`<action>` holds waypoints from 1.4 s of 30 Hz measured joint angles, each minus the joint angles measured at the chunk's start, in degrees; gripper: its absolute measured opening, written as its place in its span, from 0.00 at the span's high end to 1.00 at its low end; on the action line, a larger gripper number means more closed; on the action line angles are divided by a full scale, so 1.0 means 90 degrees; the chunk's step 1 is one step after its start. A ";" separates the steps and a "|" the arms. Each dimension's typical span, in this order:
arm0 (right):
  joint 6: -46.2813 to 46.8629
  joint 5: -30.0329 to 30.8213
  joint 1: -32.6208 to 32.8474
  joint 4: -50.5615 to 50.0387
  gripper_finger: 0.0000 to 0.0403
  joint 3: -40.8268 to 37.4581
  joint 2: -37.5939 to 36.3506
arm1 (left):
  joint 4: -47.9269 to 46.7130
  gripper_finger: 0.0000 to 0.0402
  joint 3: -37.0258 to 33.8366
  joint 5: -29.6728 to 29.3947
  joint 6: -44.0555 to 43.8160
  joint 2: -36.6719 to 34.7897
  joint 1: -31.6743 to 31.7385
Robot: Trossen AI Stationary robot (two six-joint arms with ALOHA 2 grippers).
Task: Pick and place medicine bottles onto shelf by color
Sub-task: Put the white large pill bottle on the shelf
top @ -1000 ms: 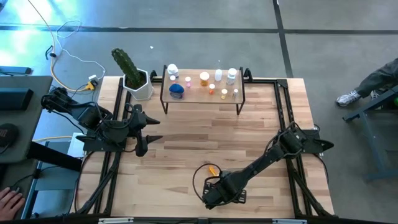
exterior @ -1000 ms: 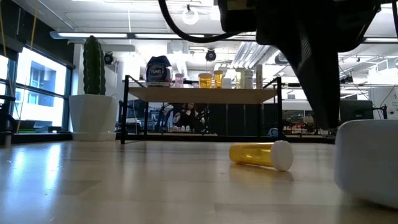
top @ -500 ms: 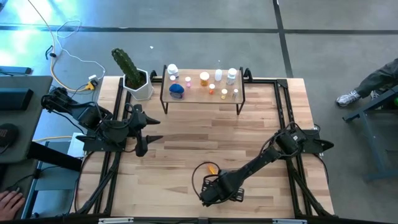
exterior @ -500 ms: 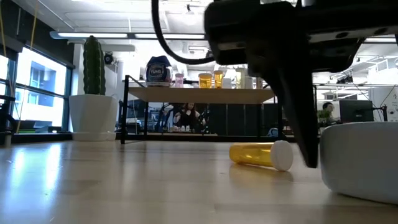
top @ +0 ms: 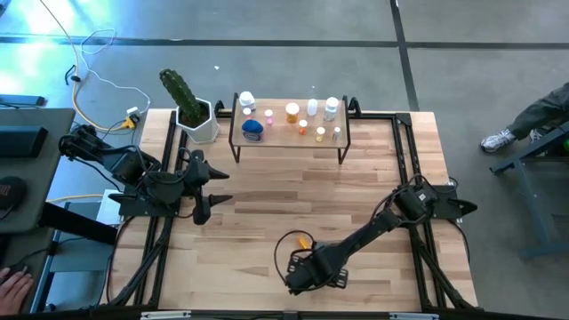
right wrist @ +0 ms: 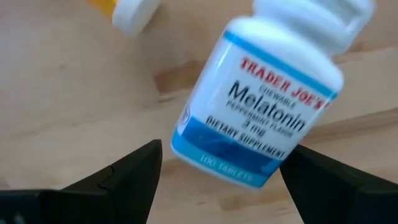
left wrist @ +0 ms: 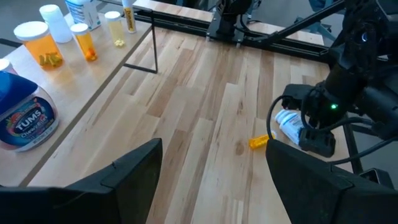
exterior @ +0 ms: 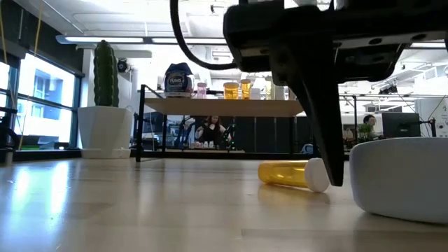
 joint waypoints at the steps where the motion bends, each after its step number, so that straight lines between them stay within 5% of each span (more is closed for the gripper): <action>1: 0.0000 0.0005 -0.0020 -0.0051 0.24 0.0000 0.0000 | 0.0001 0.31 0.0000 0.0000 0.0000 0.0000 -0.0001; 29: -0.0334 -0.0013 -0.0234 -0.1359 0.25 0.0002 0.0000 | 0.0001 0.31 0.0000 0.0001 0.0000 0.0007 -0.0001; 42: -0.0433 -0.0029 -0.0213 -0.1369 0.48 0.0007 0.0000 | 0.0001 0.31 0.0000 0.0053 0.0001 0.0012 0.0001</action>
